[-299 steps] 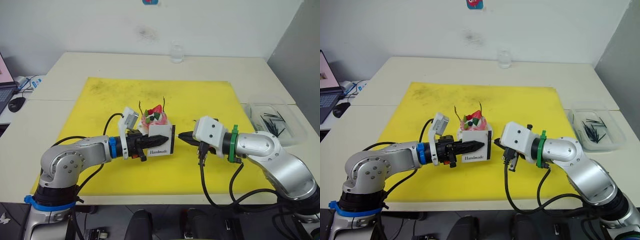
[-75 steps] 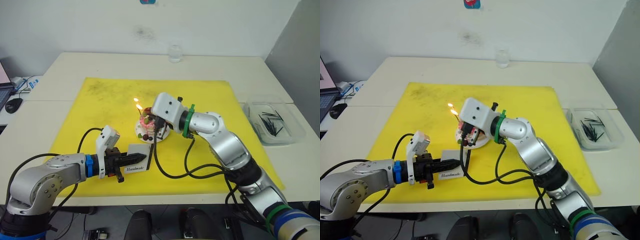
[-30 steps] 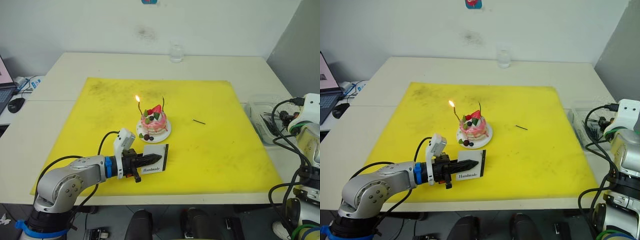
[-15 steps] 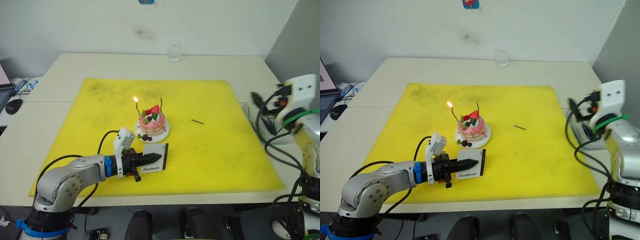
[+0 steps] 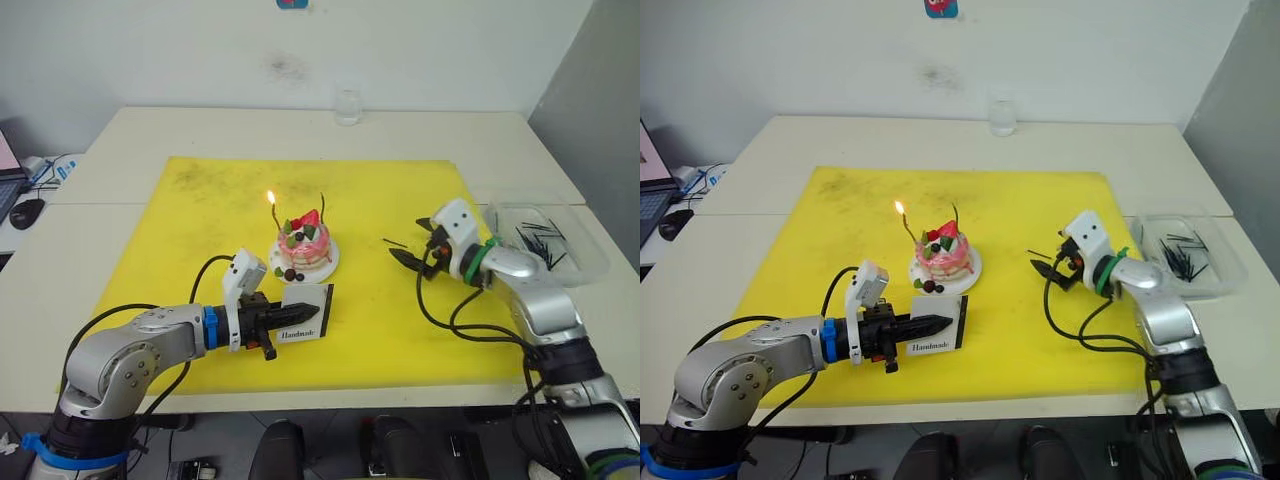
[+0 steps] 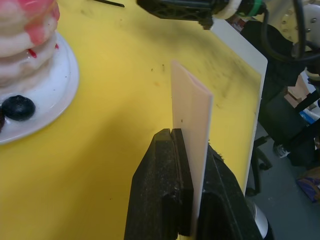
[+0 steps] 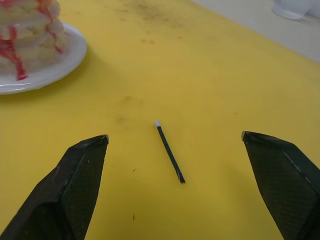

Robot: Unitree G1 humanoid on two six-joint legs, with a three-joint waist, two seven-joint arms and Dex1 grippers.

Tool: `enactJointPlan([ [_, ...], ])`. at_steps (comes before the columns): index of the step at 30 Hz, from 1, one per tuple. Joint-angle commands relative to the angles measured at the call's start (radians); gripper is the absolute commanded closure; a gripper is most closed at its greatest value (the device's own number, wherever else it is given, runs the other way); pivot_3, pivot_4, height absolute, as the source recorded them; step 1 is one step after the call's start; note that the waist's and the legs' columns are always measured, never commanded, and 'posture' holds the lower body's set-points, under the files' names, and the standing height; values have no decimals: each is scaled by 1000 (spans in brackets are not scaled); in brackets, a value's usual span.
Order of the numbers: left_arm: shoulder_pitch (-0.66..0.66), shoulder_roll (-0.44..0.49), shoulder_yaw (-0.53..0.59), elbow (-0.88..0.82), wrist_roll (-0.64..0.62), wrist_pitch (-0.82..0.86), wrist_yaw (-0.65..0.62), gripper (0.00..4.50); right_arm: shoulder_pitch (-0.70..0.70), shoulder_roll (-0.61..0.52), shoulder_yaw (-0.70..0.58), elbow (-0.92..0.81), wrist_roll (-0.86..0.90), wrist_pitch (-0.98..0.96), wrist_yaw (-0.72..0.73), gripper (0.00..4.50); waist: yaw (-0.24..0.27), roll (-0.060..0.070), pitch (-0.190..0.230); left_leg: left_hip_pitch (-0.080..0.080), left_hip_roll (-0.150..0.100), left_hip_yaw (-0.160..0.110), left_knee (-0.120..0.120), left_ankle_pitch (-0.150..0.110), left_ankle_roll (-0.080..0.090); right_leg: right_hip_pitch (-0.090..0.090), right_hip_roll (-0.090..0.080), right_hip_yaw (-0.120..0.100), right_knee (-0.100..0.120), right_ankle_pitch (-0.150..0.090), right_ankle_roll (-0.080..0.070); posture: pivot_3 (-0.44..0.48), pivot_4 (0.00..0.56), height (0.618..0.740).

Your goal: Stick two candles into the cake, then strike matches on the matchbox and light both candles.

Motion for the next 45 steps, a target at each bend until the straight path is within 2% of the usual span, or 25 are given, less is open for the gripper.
enactJointPlan([
  [1, -1, 12, 21, -31, -10, -8, -4, 4500, -64, 39, 17, 104, -41, -62, -19, 27, 0, 0, 0, 0, 0, 0, 0, 0, 0, 0, 0, 0, 0, 0, 0, 0, 150, 740],
  [6, 7, 17, 30, -37, -12, -7, -2, 4500, -108, 77, 22, 220, -78, -76, -37, 27, 1, 0, 0, 0, 0, 0, 0, 0, 0, 0, 0, 0, 0, 0, 0, 0, 150, 740],
  [8, 9, 17, 32, -40, -14, -6, 1, 4500, -117, 86, 16, 242, -83, -62, -47, 395, 1, 0, 0, 0, 0, 0, 0, 0, 0, 0, 0, 0, 0, 0, 0, 0, 150, 740],
  [10, 11, 17, 33, -41, -15, -6, 3, 4500, -118, 89, 19, 245, -85, -53, -44, 921, 0, 0, 0, 0, 0, 0, 0, 0, 0, 0, -1, 1, 1, 0, 0, 0, 150, 740],
  [17, 14, 15, 33, -43, -14, -6, 7, 4500, -90, 82, 27, 201, -80, -19, -25, 3553, 1, 0, 0, 0, 0, 0, 1, 0, 0, 0, -1, 0, 1, 0, 0, 0, 150, 740],
  [20, 14, 15, 32, -43, -13, -6, 7, 4500, -81, 80, 23, 176, -74, -6, -22, 4478, 1, 0, 0, 0, 0, 0, 1, 0, 0, 0, -1, 0, 1, 0, 0, 0, 150, 740],
  [28, 12, 14, 28, -39, -12, -9, 4, 4500, -52, 75, 4, 43, -38, 56, -9, 4478, 0, 0, 0, 0, 0, 0, 0, 0, 0, 0, -2, 0, 1, 0, 0, 0, 150, 740],
  [35, 7, 13, 27, -38, -15, -8, 2, 4500, -5, 28, -46, -244, 31, 255, -14, 4478, 1, 0, 0, 0, 1, 0, 0, 0, 0, 0, -2, 0, 1, 0, 0, 0, 150, 740],
  [39, 3, 14, 27, -37, -19, -4, 0, 4500, 85, -1, -109, -485, 105, 516, -67, 4478, 5, 0, 0, 0, 1, -1, 0, 0, 0, 0, -2, 0, 0, 0, 0, 0, 150, 740],
  [41, 0, 14, 24, -36, -21, -2, -1, 4500, 179, 20, -143, -607, 120, 623, -129, 4478, 6, 0, 0, 0, 1, -1, 0, 0, 0, 0, -3, 0, 0, 0, 0, 0, 150, 740],
  [45, -5, 17, 22, -35, -25, 5, -7, 4500, 305, 84, -156, -733, 105, 691, -246, 4478, 5, 0, 0, 0, 1, -1, -1, 0, 0, 0, -3, 0, 1, 0, 0, 0, 150, 740],
])
